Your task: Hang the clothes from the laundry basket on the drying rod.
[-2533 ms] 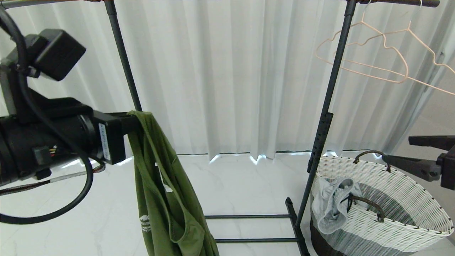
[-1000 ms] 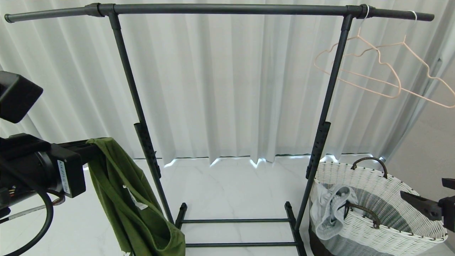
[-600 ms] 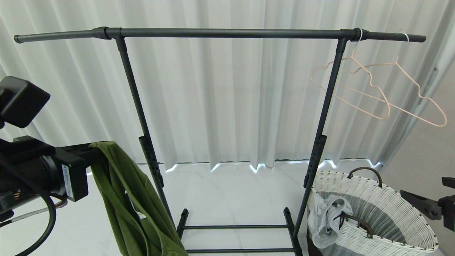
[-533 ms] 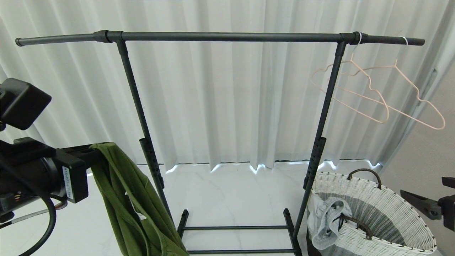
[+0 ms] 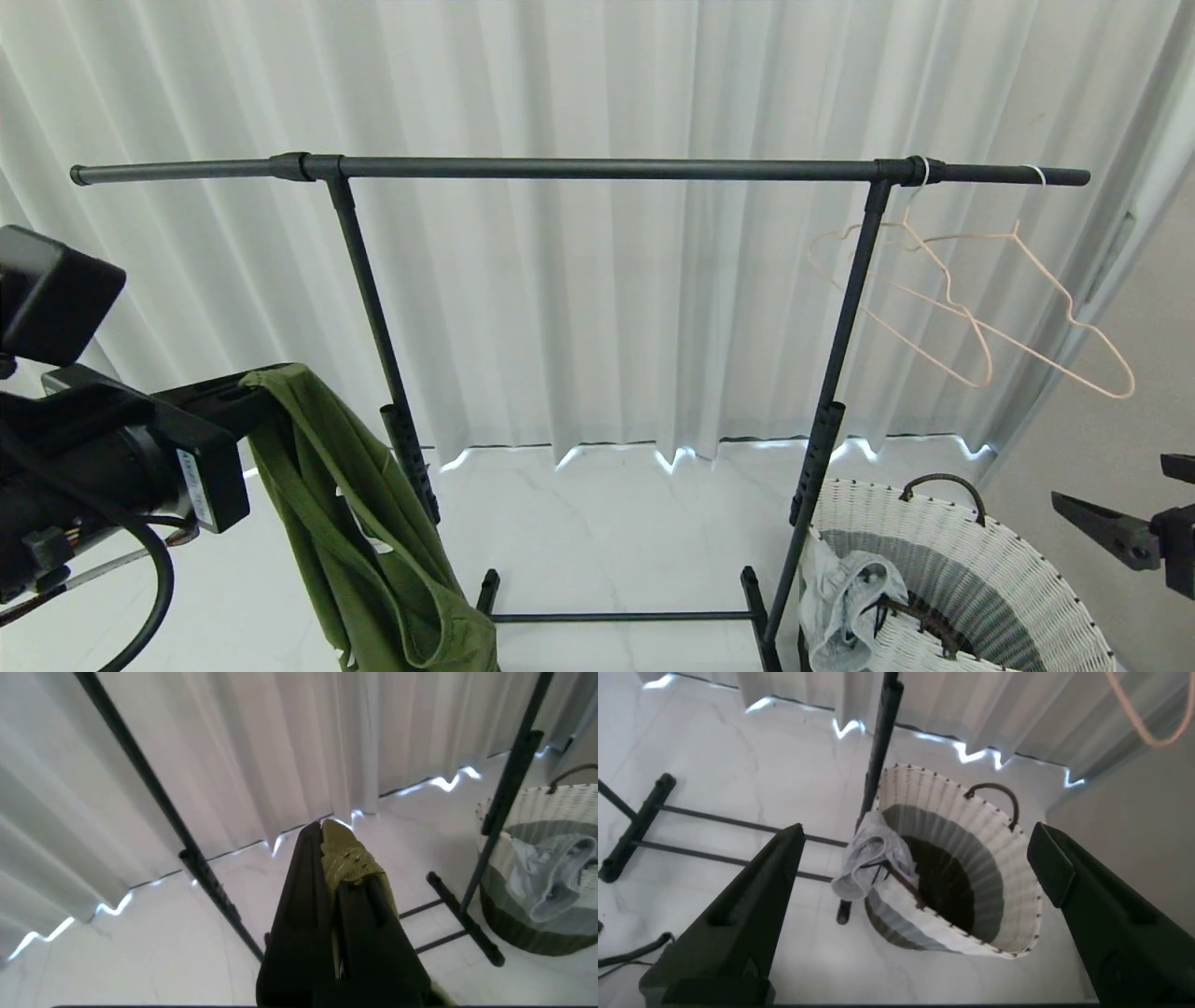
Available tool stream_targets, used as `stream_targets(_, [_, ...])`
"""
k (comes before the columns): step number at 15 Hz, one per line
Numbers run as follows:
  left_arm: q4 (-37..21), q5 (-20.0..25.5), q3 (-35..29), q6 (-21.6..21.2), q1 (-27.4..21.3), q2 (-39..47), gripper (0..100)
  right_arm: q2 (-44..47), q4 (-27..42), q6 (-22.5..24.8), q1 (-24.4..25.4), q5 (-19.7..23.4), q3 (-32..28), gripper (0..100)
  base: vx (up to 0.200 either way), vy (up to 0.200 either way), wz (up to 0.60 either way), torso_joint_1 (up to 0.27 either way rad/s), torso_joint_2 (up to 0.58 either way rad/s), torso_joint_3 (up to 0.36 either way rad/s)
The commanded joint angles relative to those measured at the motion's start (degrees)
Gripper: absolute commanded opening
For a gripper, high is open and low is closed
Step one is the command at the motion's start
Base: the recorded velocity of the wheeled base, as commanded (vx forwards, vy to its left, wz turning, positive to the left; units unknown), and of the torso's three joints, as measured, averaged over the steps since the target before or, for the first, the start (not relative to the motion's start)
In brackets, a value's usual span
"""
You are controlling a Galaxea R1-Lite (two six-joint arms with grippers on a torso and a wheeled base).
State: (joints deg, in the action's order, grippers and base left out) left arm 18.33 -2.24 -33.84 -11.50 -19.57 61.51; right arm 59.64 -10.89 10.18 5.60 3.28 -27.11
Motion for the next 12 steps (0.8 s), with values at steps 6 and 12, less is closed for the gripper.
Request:
stream_targets(6, [2.2,0.0,3.1,0.1,1.0,-1.8,0,2.3,-3.6,0.7,-0.1,2.8,-1.5,100,0.000,0.000,0.00,0.190,-0.43,-0.243])
stream_targets(12, [5.7,0.0,5.1,0.3,1.0,-2.2,0,4.3,-3.4,0.7,-0.1,4.2,-2.4,100,0.000,0.000,0.00,0.012,-0.03,-0.013])
